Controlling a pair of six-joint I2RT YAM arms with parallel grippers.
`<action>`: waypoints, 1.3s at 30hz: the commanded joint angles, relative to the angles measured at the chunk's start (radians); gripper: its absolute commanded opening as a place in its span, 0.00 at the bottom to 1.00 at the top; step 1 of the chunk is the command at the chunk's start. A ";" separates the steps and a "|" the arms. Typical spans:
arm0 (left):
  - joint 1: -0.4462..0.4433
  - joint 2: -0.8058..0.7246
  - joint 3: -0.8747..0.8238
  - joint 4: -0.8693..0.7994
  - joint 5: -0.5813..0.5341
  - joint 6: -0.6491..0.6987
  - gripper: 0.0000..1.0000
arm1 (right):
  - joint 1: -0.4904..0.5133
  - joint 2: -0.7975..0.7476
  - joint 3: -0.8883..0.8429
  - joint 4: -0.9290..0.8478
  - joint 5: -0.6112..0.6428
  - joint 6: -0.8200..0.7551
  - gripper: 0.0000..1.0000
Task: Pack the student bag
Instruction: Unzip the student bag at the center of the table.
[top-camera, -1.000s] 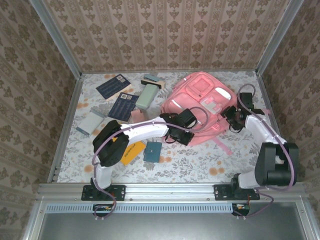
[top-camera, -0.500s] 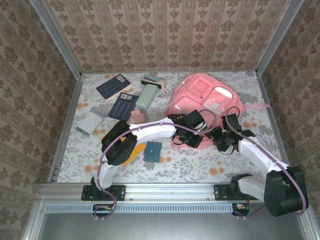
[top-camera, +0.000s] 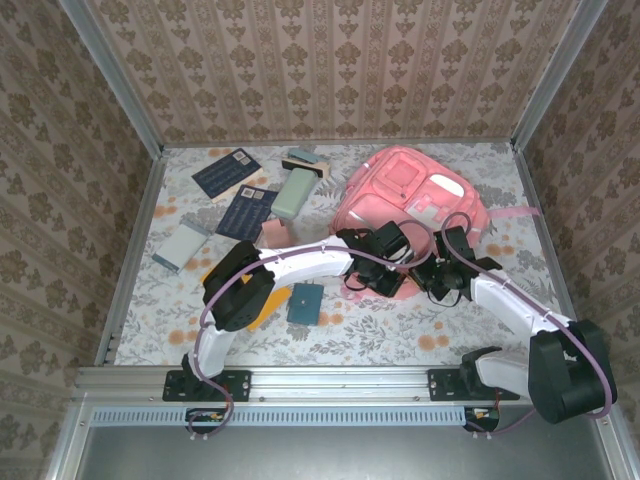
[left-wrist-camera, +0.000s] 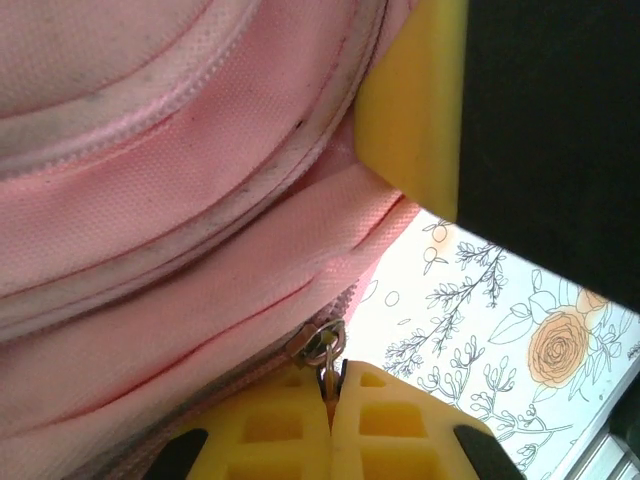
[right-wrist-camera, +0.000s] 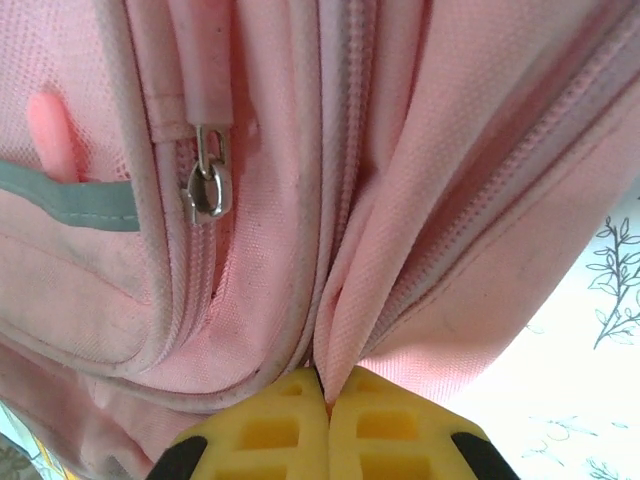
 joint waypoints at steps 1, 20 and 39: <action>0.031 -0.019 0.006 -0.104 -0.057 0.020 0.00 | -0.050 0.000 0.051 -0.113 0.070 -0.067 0.00; 0.396 -0.016 0.032 -0.234 -0.184 0.193 0.00 | -0.307 -0.027 0.178 -0.262 0.094 -0.314 0.00; 0.061 -0.148 -0.109 -0.060 -0.024 0.040 0.00 | -0.334 0.370 0.558 -0.296 0.236 -0.412 0.49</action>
